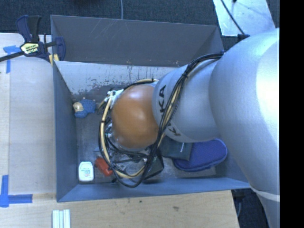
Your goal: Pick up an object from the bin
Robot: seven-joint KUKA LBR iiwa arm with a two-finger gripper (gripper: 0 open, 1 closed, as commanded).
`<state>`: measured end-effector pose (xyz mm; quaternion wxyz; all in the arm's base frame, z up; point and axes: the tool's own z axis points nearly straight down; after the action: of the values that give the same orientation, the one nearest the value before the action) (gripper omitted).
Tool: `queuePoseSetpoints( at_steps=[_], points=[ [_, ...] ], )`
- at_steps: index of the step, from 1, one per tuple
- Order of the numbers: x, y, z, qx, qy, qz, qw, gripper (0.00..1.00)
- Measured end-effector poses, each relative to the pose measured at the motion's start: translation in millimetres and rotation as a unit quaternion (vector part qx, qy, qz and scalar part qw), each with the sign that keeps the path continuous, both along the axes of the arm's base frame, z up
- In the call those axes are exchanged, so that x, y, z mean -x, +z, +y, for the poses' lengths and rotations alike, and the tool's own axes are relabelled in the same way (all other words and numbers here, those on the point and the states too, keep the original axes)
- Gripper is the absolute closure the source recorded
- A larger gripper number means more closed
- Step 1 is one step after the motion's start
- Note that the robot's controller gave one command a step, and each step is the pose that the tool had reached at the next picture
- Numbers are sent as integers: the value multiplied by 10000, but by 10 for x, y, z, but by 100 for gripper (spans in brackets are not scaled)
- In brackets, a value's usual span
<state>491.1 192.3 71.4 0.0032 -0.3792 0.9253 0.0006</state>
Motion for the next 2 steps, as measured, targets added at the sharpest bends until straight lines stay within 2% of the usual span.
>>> queuePoseSetpoints(
  at_steps=[1,2],
  points=[
    [-313,178,327,1,1326,-7,9912,100],
    [-460,5,508,8,1477,6,9890,100]
  ],
)
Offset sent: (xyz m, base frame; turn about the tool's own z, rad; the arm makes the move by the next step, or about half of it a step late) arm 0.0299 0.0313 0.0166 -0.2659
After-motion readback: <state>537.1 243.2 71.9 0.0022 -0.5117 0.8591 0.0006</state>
